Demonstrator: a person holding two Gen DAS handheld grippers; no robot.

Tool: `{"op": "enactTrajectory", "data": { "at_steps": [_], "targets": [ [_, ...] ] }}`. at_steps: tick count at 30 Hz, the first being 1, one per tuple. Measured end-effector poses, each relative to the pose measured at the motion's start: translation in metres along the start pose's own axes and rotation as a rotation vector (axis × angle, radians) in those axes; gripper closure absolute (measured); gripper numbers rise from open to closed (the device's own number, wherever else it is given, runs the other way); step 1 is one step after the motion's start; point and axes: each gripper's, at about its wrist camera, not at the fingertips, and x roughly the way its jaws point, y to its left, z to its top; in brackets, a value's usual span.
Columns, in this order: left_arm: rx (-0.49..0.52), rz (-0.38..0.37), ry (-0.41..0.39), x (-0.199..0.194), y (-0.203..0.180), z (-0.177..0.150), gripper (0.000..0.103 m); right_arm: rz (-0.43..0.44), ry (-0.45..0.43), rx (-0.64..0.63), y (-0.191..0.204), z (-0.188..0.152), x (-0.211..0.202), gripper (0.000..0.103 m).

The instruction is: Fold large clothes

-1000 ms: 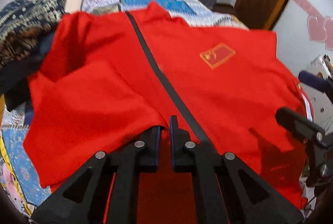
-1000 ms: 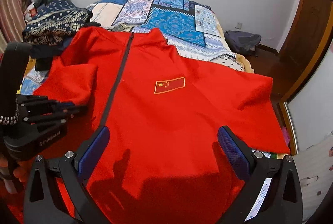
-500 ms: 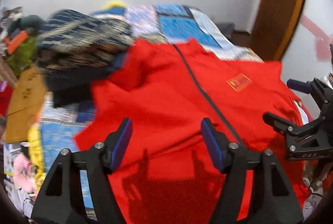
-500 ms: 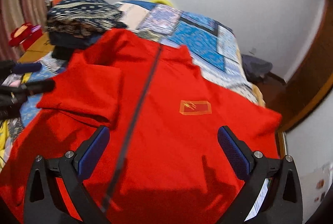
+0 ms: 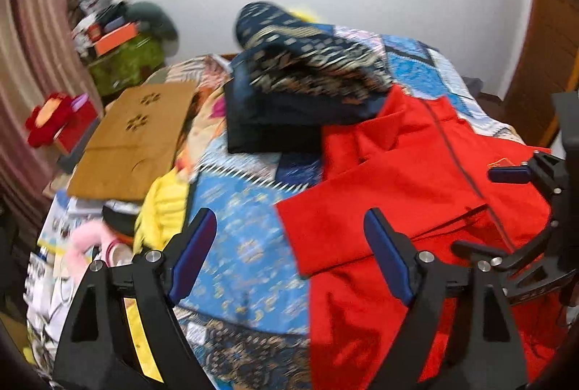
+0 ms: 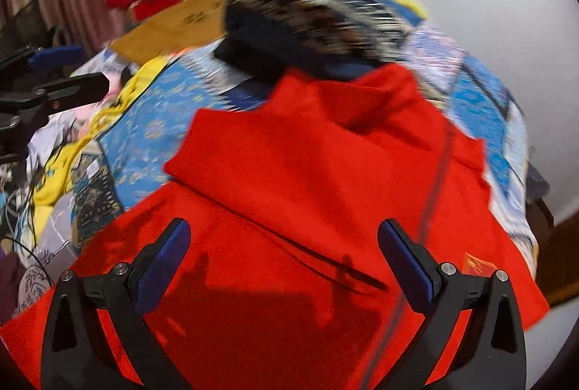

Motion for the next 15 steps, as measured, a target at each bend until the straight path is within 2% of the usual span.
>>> {"op": "enactTrajectory", "data": {
  "at_steps": [7,10,13,15],
  "targets": [
    [-0.059,0.035,0.044,0.006,0.030,-0.030,0.020,0.051,0.124,-0.130,0.051,0.023,0.060,0.002],
    [-0.120,0.025,0.073,0.011,0.044,-0.045,0.020,0.056,0.179,-0.162,0.067,0.028,0.087,0.011],
    [-0.175,0.018,0.113,0.019,0.056,-0.062,0.020,0.018,0.231,-0.212,0.079,0.029,0.112,0.021],
    [-0.193,0.031,0.138,0.024,0.060,-0.072,0.020,-0.018,0.235,-0.239,0.085,0.030,0.121,0.032]
  ]
}}
